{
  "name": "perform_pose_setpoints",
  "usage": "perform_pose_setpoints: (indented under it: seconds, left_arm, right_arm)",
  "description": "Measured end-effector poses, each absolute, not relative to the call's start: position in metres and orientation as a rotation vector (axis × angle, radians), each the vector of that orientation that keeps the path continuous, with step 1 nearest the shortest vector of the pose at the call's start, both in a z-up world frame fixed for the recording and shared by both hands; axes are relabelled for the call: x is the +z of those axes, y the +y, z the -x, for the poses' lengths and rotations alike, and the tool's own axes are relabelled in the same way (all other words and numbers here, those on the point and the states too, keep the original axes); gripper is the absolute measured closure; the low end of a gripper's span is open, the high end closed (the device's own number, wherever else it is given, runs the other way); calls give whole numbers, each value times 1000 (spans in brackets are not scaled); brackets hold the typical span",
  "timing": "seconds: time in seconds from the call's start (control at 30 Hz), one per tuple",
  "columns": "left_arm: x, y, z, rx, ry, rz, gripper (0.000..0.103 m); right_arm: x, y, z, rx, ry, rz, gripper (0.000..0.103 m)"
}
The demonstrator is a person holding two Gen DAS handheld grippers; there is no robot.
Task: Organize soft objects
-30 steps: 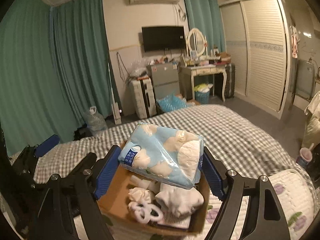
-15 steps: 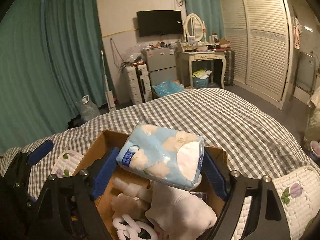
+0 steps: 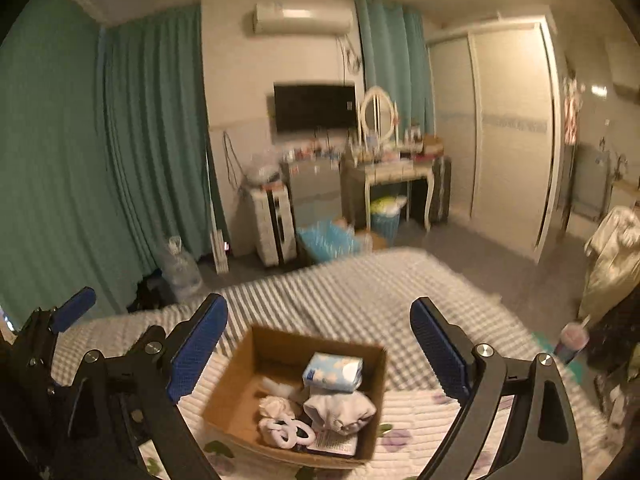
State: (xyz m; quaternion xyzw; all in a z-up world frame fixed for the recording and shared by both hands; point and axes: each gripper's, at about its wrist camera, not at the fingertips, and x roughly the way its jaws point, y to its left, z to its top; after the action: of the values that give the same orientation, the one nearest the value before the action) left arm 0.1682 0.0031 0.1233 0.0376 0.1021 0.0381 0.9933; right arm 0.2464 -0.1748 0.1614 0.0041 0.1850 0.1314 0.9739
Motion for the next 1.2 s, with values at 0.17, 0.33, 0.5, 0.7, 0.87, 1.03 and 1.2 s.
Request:
perform_pose_setpoints:
  seconds: [0.17,0.33,0.5,0.7,0.87,1.03,1.2]
  left_arm:
    - [183,2,-89,70,60,-56,4]
    - [204,7,-23,35,-14,-48,0]
    - [197,15,20,48,-64,-51,0]
    - [168,22,49,57,-78,-16,1]
    - [124,18,24,35,34,-40,0]
    - [68,14,-8,65,131,-70,0]
    - [30,19,-37,42,234,-44,1]
  right_arm:
    - [230,-188,-160,244,236,15,0]
    - [255,-201,-79,249,137,21,0]
    - [244,-204,-22,262,70,31,0]
    - [198,-203,8,281,67,31,0]
    - [141,-198,-3,271,100,7,0]
    - [83,-188,-37,281,181,-1,0]
    - [37,-180,-68,238,271,25,0]
